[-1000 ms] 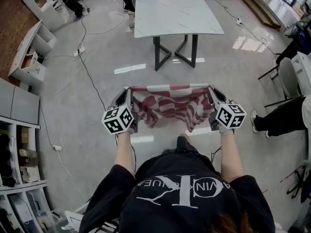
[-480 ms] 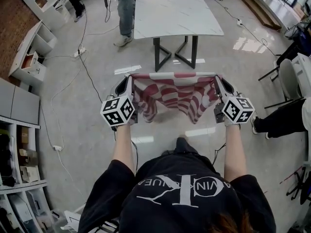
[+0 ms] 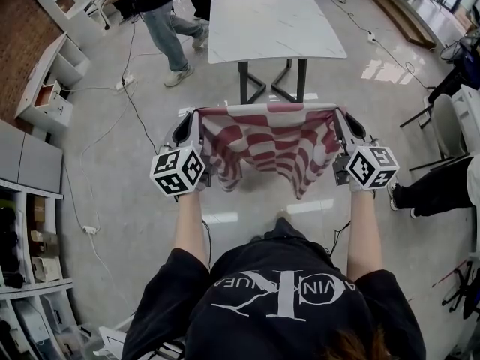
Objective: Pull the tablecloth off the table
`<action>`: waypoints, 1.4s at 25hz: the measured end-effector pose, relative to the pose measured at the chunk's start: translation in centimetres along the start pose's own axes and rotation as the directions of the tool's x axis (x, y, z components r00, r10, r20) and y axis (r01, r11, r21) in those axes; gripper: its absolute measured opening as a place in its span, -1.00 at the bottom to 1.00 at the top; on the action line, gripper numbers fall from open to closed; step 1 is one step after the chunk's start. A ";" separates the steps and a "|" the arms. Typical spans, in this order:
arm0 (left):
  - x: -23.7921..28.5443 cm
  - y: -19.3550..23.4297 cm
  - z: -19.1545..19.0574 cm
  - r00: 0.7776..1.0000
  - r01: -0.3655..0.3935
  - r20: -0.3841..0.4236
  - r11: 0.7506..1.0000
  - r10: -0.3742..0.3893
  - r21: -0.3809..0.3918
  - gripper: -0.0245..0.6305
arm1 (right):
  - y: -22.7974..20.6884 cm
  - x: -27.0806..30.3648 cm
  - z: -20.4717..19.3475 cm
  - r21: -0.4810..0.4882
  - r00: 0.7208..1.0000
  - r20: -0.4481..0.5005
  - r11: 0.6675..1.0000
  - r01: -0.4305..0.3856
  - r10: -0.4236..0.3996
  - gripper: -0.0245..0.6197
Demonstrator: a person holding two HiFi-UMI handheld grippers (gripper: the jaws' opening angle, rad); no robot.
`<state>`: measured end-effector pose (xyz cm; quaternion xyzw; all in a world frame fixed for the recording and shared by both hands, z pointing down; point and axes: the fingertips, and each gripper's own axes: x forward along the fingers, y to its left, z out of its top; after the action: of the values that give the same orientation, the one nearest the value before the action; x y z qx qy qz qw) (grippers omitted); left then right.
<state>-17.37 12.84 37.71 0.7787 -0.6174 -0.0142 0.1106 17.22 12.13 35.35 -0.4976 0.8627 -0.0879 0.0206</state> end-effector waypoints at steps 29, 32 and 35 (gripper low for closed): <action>-1.5 0.3 3.5 0.993 -0.056 0.103 0.998 0.057 -0.005 -0.86 | 0.8 1.7 2.8 -0.004 0.997 0.064 0.999 -0.045 0.045 -0.87; -1.4 0.3 3.5 0.992 -0.068 0.104 0.998 0.067 0.005 -0.86 | 0.7 1.9 2.7 -0.008 0.997 0.061 0.999 -0.046 0.046 -0.87; -1.4 0.2 3.7 0.992 -0.074 0.107 0.997 0.072 0.013 -0.86 | 0.5 1.9 2.7 -0.006 0.997 0.061 0.999 -0.049 0.049 -0.87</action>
<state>-18.48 13.53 34.01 0.7546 -0.6507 -0.0465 0.0714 16.14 10.35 32.74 -0.4788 0.8738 -0.0702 0.0483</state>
